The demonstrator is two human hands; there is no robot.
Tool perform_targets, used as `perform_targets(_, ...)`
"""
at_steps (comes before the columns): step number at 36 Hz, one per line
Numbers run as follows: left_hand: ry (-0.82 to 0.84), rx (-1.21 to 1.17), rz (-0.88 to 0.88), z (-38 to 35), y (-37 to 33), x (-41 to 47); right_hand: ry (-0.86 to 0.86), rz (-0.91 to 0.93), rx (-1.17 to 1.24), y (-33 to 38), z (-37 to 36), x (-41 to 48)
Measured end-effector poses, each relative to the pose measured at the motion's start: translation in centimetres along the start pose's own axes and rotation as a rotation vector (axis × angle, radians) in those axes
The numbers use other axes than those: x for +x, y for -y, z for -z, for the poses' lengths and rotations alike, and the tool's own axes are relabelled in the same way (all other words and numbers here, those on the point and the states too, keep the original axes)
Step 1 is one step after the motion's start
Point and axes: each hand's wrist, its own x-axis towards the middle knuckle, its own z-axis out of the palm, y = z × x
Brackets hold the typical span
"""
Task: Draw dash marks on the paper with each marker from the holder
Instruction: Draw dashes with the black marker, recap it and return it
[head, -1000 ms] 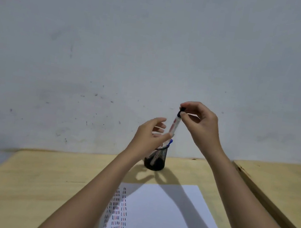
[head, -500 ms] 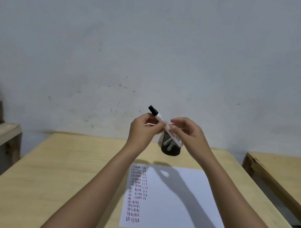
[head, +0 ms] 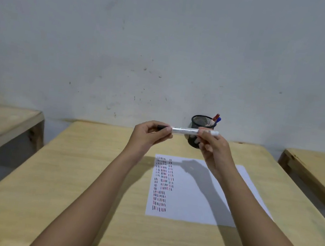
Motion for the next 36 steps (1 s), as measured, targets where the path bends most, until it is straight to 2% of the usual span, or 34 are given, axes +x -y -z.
perform_targets(3,0.029,0.176,-0.006,-0.5,0.7,-0.4,-0.016,-0.079,0.13,-1.5,-1.1,-0.2)
perform_targets(9,0.077,0.417,0.038,0.2,1.8,-0.6,-0.011,-0.109,0.142,-3.0,-1.7,-0.2)
perform_targets(15,0.134,0.418,0.127,1.2,1.6,-1.0,0.023,-0.104,0.105,-3.6,-1.7,-0.1)
perform_targets(27,0.139,0.283,0.259,2.8,2.8,-1.7,0.11,-0.027,0.068,-4.7,-2.2,0.1)
perform_targets(31,0.068,0.151,0.292,4.1,2.8,-1.8,0.012,0.013,0.214,-4.2,-1.3,0.3)
perform_targets(34,0.009,0.273,0.248,5.8,2.9,-1.7,-0.056,0.022,0.249,-3.4,0.4,0.4)
perform_targets(36,-0.027,0.396,0.209,6.5,3.1,-1.7,-0.027,-0.013,0.228,-3.4,1.0,0.2)
